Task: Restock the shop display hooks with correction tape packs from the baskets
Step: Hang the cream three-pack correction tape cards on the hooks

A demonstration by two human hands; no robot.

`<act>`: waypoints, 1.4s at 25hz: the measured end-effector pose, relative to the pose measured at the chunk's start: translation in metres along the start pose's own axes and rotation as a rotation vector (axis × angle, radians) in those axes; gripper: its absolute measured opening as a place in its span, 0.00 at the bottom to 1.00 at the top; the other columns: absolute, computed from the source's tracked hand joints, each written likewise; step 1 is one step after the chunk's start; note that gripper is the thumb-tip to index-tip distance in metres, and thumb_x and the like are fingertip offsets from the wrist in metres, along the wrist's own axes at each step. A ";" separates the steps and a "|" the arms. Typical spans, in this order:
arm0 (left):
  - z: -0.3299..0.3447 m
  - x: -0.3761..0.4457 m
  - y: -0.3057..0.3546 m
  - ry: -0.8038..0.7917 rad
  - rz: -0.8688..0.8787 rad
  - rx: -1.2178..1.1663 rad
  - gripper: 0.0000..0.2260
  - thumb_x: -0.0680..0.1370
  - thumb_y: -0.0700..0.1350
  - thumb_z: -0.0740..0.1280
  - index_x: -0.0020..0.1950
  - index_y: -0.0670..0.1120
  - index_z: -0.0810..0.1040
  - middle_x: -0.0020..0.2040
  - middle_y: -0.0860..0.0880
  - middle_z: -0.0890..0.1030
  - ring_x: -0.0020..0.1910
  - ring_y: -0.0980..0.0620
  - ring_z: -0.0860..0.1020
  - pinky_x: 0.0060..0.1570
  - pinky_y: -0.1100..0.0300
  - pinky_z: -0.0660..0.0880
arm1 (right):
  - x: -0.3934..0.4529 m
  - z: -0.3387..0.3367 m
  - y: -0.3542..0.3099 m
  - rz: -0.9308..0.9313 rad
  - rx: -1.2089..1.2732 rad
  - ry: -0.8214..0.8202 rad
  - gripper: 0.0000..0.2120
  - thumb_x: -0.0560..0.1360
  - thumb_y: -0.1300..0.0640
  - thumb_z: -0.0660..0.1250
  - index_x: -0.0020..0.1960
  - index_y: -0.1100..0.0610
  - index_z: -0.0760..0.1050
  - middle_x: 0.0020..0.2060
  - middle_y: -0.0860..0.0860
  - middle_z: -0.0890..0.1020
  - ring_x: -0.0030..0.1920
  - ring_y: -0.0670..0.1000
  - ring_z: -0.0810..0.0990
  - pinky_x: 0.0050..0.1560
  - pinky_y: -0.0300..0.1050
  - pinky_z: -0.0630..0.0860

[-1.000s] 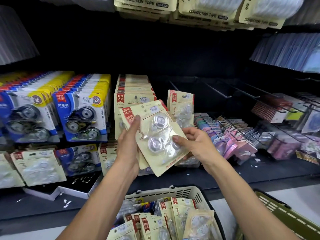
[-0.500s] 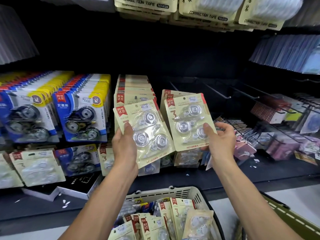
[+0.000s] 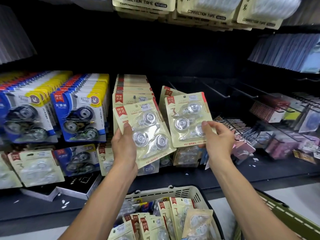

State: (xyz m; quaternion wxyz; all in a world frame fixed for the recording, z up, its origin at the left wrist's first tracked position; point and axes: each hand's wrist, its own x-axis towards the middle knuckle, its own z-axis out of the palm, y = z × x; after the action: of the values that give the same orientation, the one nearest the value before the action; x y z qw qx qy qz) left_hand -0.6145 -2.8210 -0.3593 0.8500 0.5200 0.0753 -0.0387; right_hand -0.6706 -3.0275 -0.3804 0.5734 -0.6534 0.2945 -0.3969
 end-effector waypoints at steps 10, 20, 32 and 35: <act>-0.003 -0.001 0.001 0.047 0.089 0.035 0.10 0.86 0.48 0.60 0.50 0.57 0.79 0.47 0.56 0.84 0.43 0.57 0.82 0.41 0.58 0.79 | 0.007 -0.002 -0.006 0.214 -0.077 -0.409 0.27 0.78 0.62 0.69 0.74 0.47 0.69 0.78 0.48 0.61 0.68 0.52 0.74 0.67 0.50 0.74; 0.004 -0.005 0.000 -0.183 -0.004 0.085 0.09 0.84 0.53 0.62 0.59 0.53 0.80 0.53 0.52 0.87 0.51 0.51 0.85 0.46 0.56 0.81 | -0.030 0.010 -0.016 0.221 0.046 -0.843 0.16 0.76 0.57 0.72 0.62 0.58 0.75 0.43 0.54 0.86 0.29 0.52 0.80 0.25 0.40 0.76; -0.011 0.003 -0.022 -0.424 0.478 1.407 0.47 0.73 0.75 0.59 0.83 0.58 0.39 0.84 0.52 0.46 0.83 0.49 0.48 0.80 0.45 0.51 | -0.011 -0.010 -0.004 0.267 0.209 -0.203 0.07 0.77 0.61 0.67 0.54 0.60 0.75 0.38 0.55 0.79 0.21 0.49 0.71 0.21 0.41 0.69; -0.010 0.002 -0.022 -0.414 0.483 1.402 0.47 0.73 0.75 0.59 0.83 0.58 0.40 0.84 0.52 0.47 0.83 0.49 0.49 0.80 0.46 0.52 | -0.010 -0.010 0.000 0.237 0.196 -0.184 0.09 0.77 0.61 0.68 0.57 0.60 0.76 0.42 0.56 0.80 0.22 0.49 0.71 0.22 0.41 0.69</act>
State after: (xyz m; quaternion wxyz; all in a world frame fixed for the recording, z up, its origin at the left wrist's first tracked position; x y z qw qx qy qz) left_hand -0.6169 -2.8220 -0.3829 0.3031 0.9213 -0.2433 0.0128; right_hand -0.6844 -3.0248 -0.3820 0.7015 -0.5889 0.2756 -0.2917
